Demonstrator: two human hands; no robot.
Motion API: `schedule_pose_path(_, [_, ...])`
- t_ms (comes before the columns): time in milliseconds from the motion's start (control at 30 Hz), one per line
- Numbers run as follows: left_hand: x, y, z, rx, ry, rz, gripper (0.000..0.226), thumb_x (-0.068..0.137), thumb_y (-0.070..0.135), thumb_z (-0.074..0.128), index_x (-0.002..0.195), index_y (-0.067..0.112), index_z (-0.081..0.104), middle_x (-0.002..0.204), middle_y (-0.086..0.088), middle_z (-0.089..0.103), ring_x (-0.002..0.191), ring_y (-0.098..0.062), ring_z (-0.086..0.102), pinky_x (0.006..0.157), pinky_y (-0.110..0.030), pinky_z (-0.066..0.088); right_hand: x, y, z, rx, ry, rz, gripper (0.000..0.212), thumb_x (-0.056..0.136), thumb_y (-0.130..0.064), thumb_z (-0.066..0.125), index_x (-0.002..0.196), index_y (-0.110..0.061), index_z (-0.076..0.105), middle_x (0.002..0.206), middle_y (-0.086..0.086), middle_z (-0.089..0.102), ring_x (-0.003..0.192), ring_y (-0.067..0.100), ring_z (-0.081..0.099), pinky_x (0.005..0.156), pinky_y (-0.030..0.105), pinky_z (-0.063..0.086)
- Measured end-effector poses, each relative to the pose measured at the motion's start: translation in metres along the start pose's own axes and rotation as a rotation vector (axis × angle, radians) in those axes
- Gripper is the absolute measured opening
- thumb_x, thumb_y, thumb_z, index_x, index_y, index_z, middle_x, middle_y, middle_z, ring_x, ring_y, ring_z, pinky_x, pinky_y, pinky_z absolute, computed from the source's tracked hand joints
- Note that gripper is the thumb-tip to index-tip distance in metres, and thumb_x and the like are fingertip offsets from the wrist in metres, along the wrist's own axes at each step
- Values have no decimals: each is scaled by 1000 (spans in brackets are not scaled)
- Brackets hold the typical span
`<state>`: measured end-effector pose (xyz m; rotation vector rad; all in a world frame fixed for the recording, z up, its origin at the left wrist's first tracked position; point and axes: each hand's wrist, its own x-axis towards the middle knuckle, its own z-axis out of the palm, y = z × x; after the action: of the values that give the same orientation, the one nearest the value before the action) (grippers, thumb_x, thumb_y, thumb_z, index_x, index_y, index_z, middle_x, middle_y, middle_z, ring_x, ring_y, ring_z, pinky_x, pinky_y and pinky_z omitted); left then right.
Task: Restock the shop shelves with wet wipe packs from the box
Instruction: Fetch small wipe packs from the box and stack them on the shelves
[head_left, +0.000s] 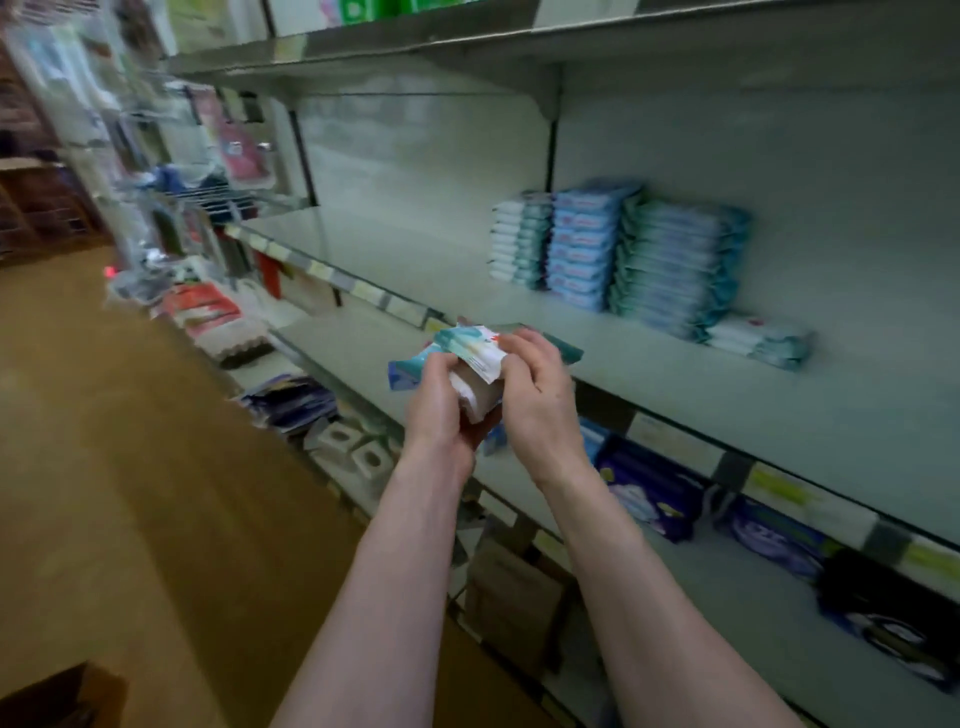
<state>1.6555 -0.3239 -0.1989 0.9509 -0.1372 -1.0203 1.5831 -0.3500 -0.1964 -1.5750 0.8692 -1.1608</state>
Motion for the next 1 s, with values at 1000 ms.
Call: schedule_pose_path(1000, [93, -108, 196, 434, -395, -259, 22, 87, 13, 64, 107, 6, 59, 101, -16, 63, 74, -23, 64, 52, -27, 55, 117, 49, -236, -211, 538, 447, 30, 92, -34, 58, 94, -7, 69, 89, 9, 68, 72, 20, 60, 61, 29, 45])
